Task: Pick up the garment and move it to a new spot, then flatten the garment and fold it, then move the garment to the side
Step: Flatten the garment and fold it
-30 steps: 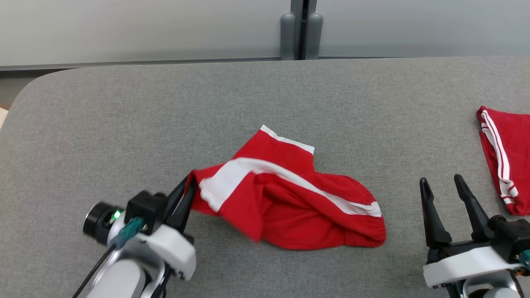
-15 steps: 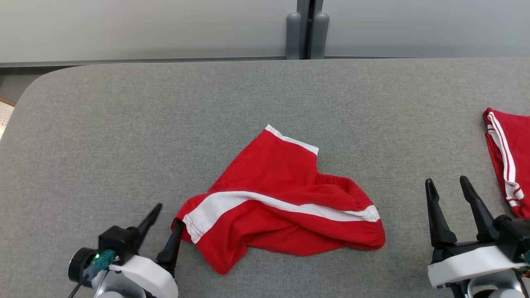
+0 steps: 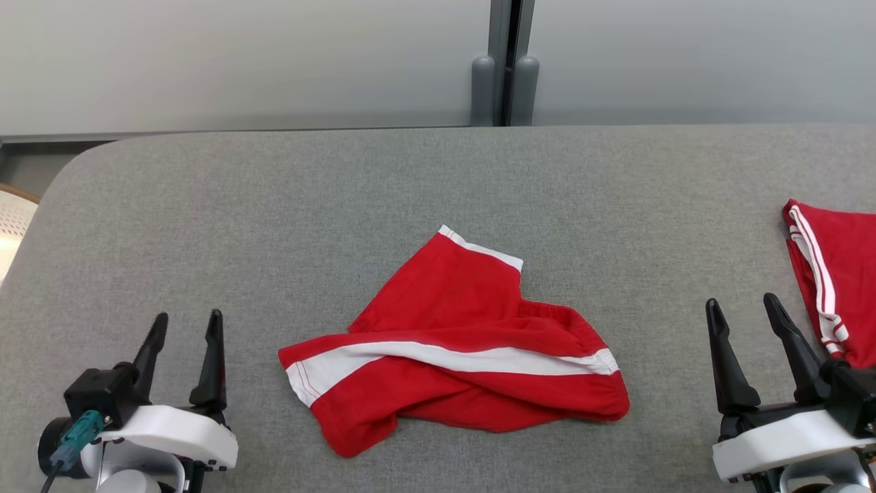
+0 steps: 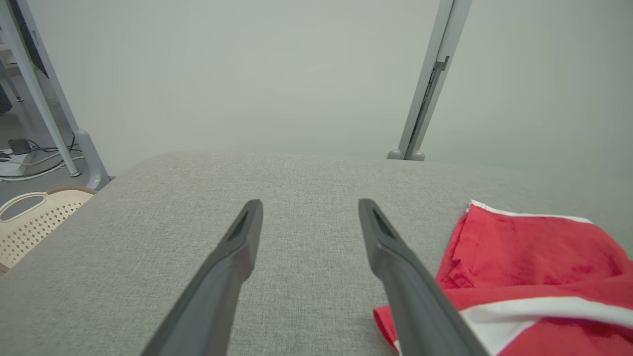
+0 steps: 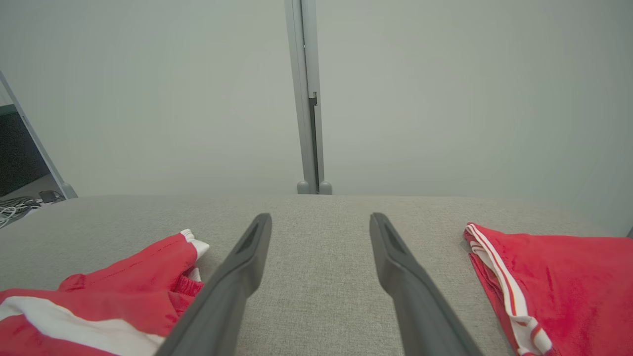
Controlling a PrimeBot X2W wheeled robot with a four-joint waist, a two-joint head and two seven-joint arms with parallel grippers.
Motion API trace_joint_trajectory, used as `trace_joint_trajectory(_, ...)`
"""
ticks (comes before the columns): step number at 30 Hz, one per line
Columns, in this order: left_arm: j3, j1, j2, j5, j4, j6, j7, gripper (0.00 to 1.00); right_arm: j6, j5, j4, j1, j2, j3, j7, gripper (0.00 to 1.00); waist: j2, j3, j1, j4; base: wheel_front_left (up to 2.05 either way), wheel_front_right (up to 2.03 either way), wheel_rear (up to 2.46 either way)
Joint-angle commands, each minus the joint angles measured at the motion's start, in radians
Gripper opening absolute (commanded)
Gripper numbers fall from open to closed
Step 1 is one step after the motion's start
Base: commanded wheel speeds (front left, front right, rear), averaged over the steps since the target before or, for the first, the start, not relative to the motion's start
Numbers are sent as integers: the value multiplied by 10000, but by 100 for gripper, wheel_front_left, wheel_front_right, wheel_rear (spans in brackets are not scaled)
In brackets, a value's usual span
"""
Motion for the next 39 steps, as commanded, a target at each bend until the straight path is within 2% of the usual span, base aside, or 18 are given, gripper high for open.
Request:
trace_joint_trajectory(1,153,95,-61,-40,-273,-96,-63,100,-4,-29,-104,151,-44,-34,80,100,-1,-170,0,-13,0,0,0)
trace_joint_trajectory(9,300,938,-225,534,-1689,52,-76,100,-4,2,-367,587,-97,-22,333,100,-1,-743,0,-134,0,0,0)
trace_joint_trajectory(19,20,1487,-26,910,-2392,429,263,100,-4,-8,-597,871,36,-71,529,100,-1,-889,0,-172,0,0,0)
trace_joint_trajectory(29,-156,1518,20,990,-2677,548,532,100,-4,31,-498,762,52,-62,482,100,-1,-874,0,-145,0,0,0)
trace_joint_trajectory(33,-469,1206,-90,847,-2236,365,1052,100,-4,50,-499,675,71,-43,474,100,-1,-717,0,-106,0,0,0)
trace_joint_trajectory(39,-1012,623,-542,231,-264,-459,1737,100,-4,115,-389,491,103,112,477,100,-1,-343,0,-187,0,0,0)
